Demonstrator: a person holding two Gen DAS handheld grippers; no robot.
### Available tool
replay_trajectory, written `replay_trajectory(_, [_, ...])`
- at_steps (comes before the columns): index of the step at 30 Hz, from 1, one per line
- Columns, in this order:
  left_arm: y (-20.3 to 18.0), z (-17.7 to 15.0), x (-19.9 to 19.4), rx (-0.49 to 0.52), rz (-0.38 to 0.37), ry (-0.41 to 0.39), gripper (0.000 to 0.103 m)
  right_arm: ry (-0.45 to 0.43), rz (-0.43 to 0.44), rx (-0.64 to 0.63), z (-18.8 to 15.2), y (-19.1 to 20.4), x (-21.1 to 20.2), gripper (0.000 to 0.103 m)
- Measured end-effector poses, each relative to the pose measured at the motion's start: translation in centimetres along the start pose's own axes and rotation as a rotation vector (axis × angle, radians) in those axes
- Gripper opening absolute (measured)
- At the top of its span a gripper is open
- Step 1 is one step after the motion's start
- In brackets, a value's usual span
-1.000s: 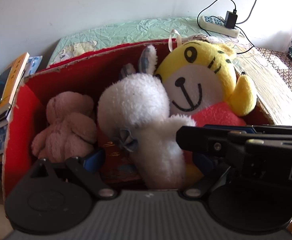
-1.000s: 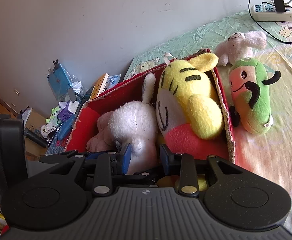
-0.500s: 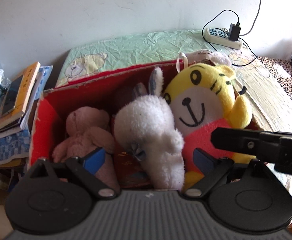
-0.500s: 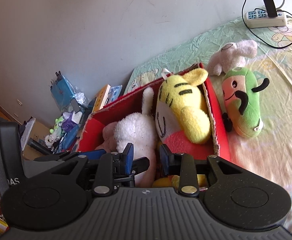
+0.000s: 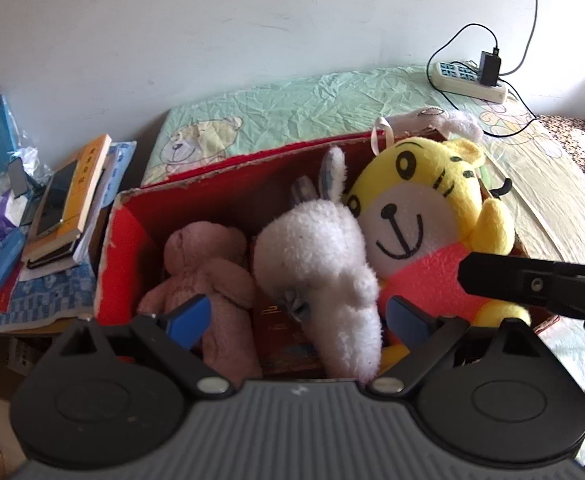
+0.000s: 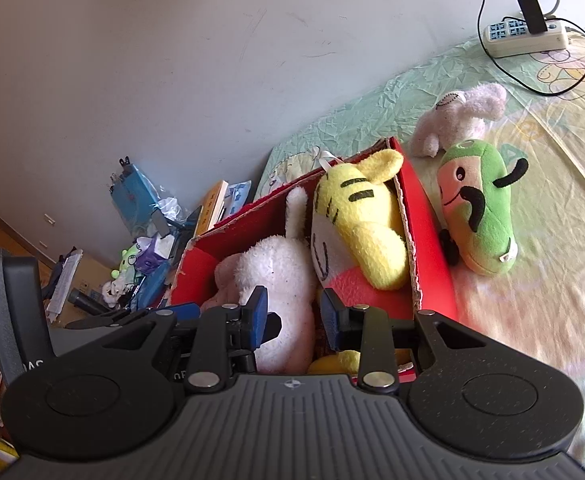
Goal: Organize objects
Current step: 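Open the right gripper and withdraw it from the bunny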
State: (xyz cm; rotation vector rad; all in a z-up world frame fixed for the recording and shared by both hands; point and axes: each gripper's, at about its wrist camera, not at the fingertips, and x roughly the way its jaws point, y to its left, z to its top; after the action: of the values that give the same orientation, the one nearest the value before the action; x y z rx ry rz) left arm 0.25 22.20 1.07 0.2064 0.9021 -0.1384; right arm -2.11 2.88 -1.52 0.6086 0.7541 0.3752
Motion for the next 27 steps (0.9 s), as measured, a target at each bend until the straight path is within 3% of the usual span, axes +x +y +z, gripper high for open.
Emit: replay_trajectory(27, [-8.3, 1.4, -3.0, -0.102, 0.196, -0.004, 0.095, 0.125, 0.168, -0.031, 3.7, -7.4, -4.1, 0.033])
